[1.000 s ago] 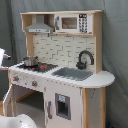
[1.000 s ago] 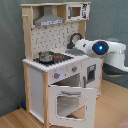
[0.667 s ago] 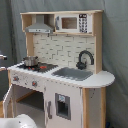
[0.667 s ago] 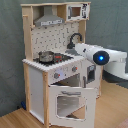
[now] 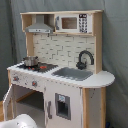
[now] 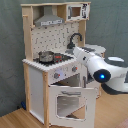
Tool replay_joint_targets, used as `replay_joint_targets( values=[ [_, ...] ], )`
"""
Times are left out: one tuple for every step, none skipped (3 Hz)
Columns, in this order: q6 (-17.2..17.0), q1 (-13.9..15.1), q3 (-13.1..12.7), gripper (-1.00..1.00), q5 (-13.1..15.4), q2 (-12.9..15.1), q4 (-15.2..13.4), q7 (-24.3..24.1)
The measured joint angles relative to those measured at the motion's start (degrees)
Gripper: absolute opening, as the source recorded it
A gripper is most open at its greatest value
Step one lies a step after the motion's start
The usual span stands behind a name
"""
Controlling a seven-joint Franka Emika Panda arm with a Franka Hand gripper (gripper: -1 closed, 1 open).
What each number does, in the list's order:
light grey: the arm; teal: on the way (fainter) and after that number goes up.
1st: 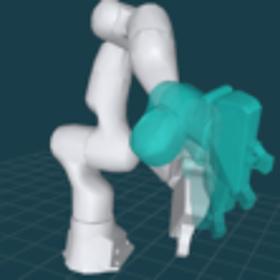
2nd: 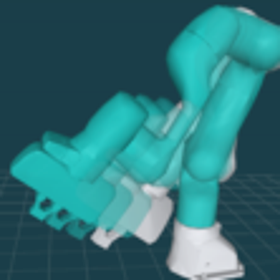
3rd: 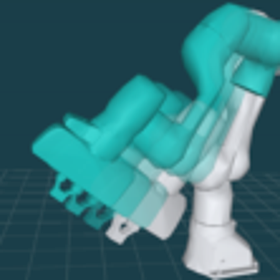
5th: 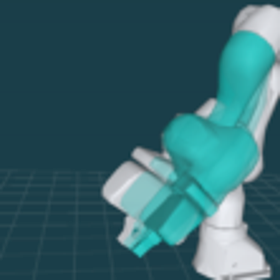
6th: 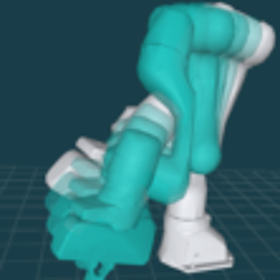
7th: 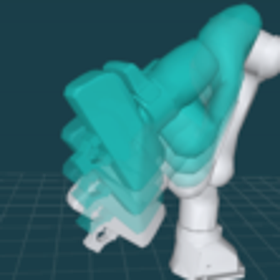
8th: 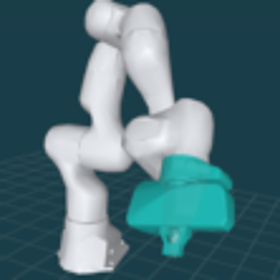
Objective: Play with the kitchen
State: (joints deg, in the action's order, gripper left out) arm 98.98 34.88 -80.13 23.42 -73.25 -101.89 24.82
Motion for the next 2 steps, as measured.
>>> replay_joint_targets(
  values=[
    [3.25,0.2,-1.65,1.0,1.59,-4.62,0.85,-0.01],
    [8.76,0.2,-2.47,1.0,1.61,-8.31,1.26,-0.86]
  ],
)
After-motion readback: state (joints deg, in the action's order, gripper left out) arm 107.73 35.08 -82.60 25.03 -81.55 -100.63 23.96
